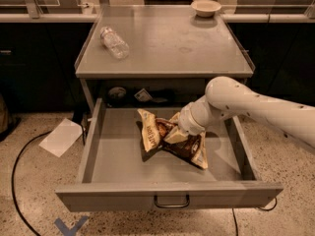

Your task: Pick brown chip bag from top drawer and place on counter

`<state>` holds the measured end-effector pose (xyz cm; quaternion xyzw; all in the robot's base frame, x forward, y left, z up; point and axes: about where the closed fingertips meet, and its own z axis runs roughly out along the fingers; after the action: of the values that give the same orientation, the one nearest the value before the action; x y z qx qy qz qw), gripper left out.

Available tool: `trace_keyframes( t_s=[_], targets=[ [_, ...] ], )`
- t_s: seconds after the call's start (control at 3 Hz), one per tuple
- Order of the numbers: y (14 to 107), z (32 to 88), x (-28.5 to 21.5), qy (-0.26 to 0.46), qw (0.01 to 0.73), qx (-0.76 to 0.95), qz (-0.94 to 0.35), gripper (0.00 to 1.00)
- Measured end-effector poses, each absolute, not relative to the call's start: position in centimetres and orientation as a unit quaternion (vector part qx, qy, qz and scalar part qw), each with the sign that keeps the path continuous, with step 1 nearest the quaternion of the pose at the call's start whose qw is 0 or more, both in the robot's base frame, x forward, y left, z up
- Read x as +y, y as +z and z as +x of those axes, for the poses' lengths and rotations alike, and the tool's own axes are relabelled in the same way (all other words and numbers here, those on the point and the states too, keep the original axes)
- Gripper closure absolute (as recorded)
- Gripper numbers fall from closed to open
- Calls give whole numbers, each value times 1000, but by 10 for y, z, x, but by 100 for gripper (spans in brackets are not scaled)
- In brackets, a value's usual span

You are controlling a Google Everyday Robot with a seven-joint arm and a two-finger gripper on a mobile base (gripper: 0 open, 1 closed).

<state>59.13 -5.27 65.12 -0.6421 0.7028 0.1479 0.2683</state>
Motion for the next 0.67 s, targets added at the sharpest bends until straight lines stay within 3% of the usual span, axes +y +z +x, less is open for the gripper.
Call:
trace_keyframes(
  t_s=[0.33,0.67],
  targets=[
    [690,587,-52,143,291,698,-638,100],
    [744,576,-41,132,304,694,-639,100]
  ],
)
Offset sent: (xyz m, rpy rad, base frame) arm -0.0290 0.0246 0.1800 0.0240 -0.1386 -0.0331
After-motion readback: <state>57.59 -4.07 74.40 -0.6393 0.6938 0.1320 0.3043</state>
